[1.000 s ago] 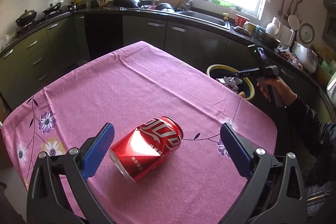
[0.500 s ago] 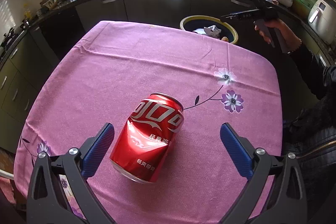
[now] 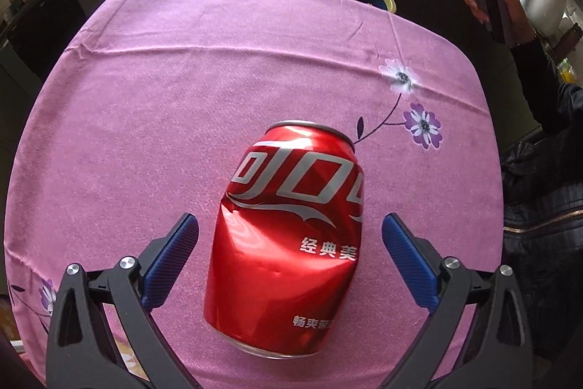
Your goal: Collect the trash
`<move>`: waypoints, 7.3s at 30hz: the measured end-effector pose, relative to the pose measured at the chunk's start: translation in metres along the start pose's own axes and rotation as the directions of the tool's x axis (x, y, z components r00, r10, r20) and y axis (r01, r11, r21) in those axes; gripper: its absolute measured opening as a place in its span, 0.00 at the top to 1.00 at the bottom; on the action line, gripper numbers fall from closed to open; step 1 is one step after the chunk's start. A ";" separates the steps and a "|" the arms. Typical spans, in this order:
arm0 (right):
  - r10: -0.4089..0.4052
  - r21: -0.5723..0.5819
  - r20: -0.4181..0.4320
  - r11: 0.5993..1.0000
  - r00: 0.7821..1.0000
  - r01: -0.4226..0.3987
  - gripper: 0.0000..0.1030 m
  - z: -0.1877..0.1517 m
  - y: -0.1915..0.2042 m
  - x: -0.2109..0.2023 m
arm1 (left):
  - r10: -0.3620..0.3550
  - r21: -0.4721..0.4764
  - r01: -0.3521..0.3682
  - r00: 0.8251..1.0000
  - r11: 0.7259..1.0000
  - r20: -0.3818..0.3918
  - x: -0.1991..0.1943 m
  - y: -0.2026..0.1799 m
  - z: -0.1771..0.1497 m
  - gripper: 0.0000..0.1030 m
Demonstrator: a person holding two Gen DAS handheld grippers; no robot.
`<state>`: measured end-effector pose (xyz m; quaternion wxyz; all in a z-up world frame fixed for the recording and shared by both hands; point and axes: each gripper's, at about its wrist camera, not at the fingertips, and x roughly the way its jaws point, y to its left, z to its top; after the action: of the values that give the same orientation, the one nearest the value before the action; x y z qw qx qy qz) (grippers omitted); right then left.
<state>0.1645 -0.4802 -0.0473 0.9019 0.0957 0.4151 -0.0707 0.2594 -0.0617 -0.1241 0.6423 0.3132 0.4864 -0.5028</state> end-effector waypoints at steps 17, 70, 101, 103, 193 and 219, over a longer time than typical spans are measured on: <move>0.022 -0.018 -0.042 1.000 0.999 -0.022 0.08 -0.005 0.008 0.014 | 0.060 -0.022 -0.061 0.997 0.998 -0.042 0.008 0.001 0.001 0.35; -0.052 0.179 0.089 0.983 0.995 0.036 0.08 -0.071 -0.147 -0.055 | 0.025 -0.586 0.021 0.997 0.810 0.072 0.174 -0.104 0.367 0.16; 0.134 -0.034 0.135 0.991 0.982 -0.130 0.05 -0.090 -0.035 -0.097 | 0.772 -0.801 -0.268 0.540 0.536 0.336 -0.119 -0.220 -0.011 0.06; 0.152 -0.066 0.142 0.987 0.978 -0.144 0.05 -0.093 -0.023 -0.104 | 0.810 -0.839 -0.271 0.509 0.472 0.292 -0.126 -0.229 -0.036 0.06; 0.151 -0.200 0.294 0.975 0.944 -0.093 0.05 -0.119 0.026 -0.174 | 0.897 -0.882 -0.336 0.403 0.331 0.183 -0.154 -0.309 -0.090 0.06; 0.153 -0.201 0.288 0.975 0.945 -0.096 0.05 -0.119 0.027 -0.172 | 0.896 -0.875 -0.346 0.403 0.339 0.188 -0.152 -0.309 -0.089 0.06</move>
<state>-0.0284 -0.4181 0.0109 0.9624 0.0259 0.2703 0.0116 -0.0651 -0.0222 0.0163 0.9793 0.0078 0.2012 -0.0209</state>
